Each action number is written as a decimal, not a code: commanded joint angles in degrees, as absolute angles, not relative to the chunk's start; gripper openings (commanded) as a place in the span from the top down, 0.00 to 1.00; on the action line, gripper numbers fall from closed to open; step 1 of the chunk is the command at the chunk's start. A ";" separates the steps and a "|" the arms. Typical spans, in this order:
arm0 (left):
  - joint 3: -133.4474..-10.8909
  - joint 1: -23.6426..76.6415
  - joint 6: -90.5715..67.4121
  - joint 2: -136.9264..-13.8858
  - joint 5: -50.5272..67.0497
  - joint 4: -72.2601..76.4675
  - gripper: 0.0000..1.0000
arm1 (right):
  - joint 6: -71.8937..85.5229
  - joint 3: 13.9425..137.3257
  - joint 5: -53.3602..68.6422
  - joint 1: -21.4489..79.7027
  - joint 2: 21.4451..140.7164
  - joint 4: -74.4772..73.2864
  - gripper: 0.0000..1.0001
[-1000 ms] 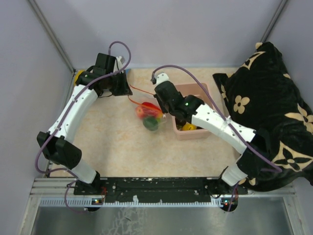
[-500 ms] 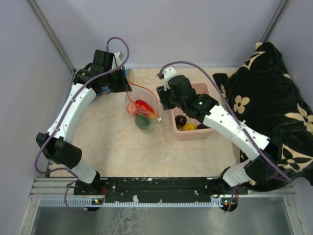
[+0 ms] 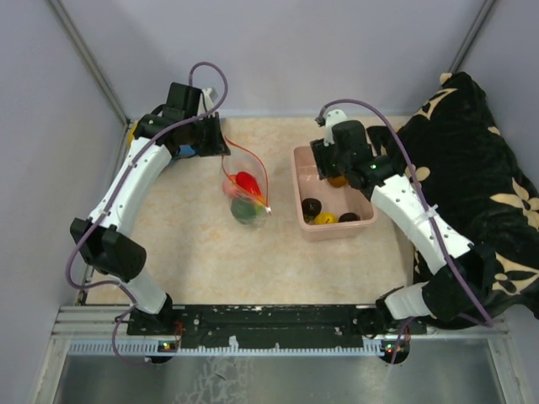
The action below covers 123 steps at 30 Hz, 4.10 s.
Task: Place the food in the zip-top bag and seal the zipper
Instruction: Pick up the fake fruit from the bin, then place the fake fruit in the zipper food storage bag.
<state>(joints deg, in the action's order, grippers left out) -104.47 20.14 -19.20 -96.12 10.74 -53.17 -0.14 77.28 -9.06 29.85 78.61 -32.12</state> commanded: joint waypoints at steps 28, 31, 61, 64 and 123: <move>-109.23 19.78 -17.99 -97.50 11.33 -54.90 1.00 | -7.03 65.94 -17.50 19.25 106.10 0.12 0.30; -109.08 19.77 -17.96 -97.10 11.19 -55.01 1.00 | -7.03 66.51 -17.34 19.12 107.82 -0.96 0.30; -106.11 19.78 -18.57 -94.09 13.39 -52.67 1.00 | -1.80 66.25 -7.69 17.37 98.72 -7.77 0.57; -105.88 19.77 -18.33 -93.60 13.86 -52.25 1.00 | -1.29 66.58 -7.02 17.70 95.33 -10.91 0.58; -105.37 19.84 -18.91 -90.79 15.28 -54.58 1.00 | 17.74 84.61 9.76 41.93 92.85 -13.45 0.56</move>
